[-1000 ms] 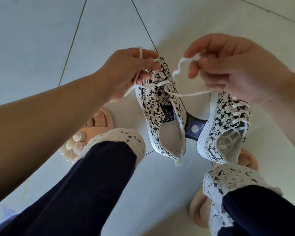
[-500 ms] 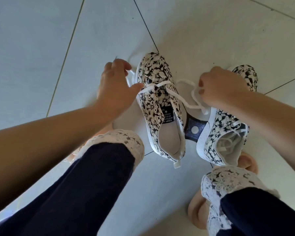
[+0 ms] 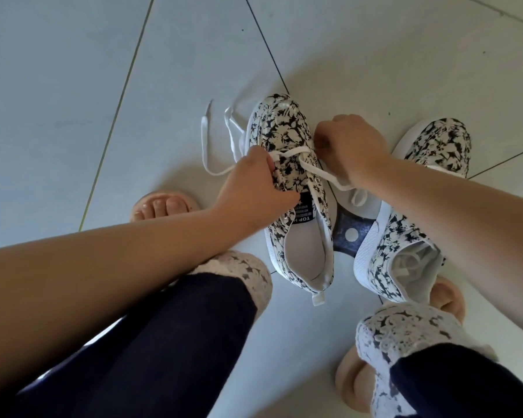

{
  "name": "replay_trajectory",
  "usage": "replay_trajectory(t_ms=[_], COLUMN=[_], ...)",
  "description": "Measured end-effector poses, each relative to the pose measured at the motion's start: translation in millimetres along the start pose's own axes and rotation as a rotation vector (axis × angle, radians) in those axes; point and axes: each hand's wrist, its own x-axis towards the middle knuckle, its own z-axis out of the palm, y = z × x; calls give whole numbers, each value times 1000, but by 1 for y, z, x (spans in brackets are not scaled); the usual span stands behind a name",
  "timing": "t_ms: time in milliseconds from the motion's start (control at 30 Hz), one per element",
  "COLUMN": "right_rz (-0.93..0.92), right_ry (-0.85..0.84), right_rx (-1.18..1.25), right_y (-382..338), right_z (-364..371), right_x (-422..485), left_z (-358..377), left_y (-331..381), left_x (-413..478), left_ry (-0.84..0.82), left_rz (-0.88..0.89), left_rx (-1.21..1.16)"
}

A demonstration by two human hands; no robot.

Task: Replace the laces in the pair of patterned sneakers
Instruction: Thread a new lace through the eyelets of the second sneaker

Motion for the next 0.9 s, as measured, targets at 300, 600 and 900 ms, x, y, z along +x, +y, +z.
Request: replay_trajectory(t_ms=[300,600,900], right_rz=[-109,-427,-410], right_ry=[161,133,136], right_rx=[339,-96,-65], right_y=[-16,-54,-63], right_z=[-79,-73,-54], right_x=[-14,-16,-26], left_z=[-15,-46,-46], left_y=[-3,11,11], left_x=[-4,7,8], left_ry=[49,117,67], left_rz=[-5,83,27], left_rx=[-262,-133,116])
